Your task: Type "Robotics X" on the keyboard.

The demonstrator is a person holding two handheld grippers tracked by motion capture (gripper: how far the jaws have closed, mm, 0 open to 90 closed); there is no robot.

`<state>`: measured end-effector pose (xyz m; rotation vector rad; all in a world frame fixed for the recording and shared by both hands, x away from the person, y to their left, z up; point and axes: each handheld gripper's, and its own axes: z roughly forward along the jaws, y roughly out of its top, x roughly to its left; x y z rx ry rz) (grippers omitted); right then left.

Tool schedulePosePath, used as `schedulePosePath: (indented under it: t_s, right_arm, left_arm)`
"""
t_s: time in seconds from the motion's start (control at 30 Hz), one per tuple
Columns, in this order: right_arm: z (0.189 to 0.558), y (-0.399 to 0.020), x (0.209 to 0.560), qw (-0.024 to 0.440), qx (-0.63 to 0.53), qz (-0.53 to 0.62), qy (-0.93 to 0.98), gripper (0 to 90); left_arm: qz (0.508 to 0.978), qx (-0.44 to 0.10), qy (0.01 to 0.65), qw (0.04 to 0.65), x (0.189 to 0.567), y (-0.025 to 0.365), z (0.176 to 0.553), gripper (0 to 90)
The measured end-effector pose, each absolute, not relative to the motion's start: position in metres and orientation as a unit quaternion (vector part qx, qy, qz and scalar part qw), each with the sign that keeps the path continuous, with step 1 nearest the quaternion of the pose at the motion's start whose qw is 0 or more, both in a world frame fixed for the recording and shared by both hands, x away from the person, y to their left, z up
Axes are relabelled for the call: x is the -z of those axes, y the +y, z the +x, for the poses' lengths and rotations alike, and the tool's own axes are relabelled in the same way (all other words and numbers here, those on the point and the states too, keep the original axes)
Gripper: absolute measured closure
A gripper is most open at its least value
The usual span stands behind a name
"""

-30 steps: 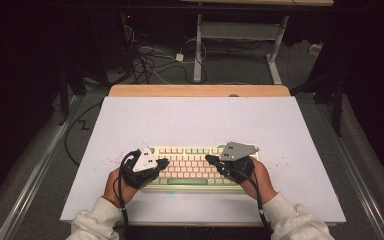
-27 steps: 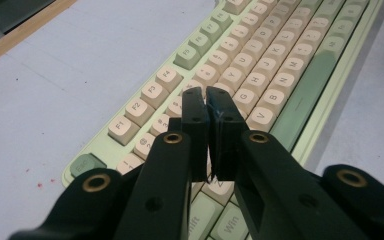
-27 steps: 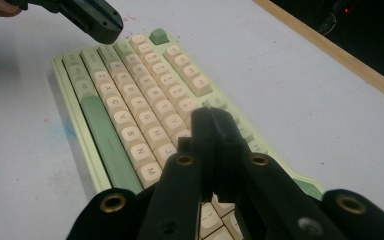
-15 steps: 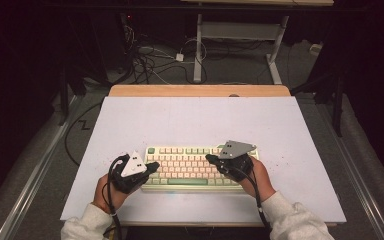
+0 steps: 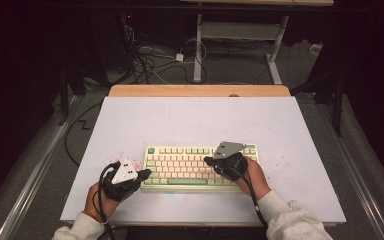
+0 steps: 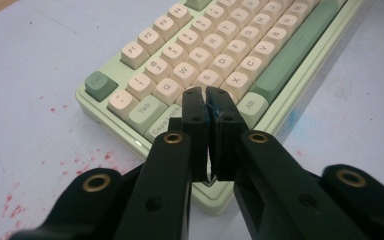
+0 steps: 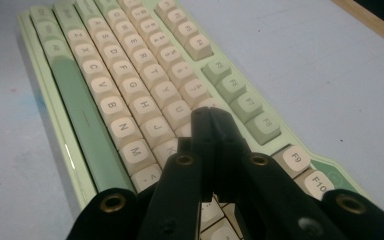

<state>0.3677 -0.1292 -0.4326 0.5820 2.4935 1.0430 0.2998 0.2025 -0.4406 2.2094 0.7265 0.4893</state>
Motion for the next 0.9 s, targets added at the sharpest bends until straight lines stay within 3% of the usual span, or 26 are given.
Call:
schedulePosePath:
  t_s: [0.9]
  right_arm:
    - [0.375,-0.114,0.449,0.207,-0.317,0.203,0.903,90.0]
  left_arm:
    - [0.869,-0.183,0.28,0.364,0.448,0.204,0.297,85.1]
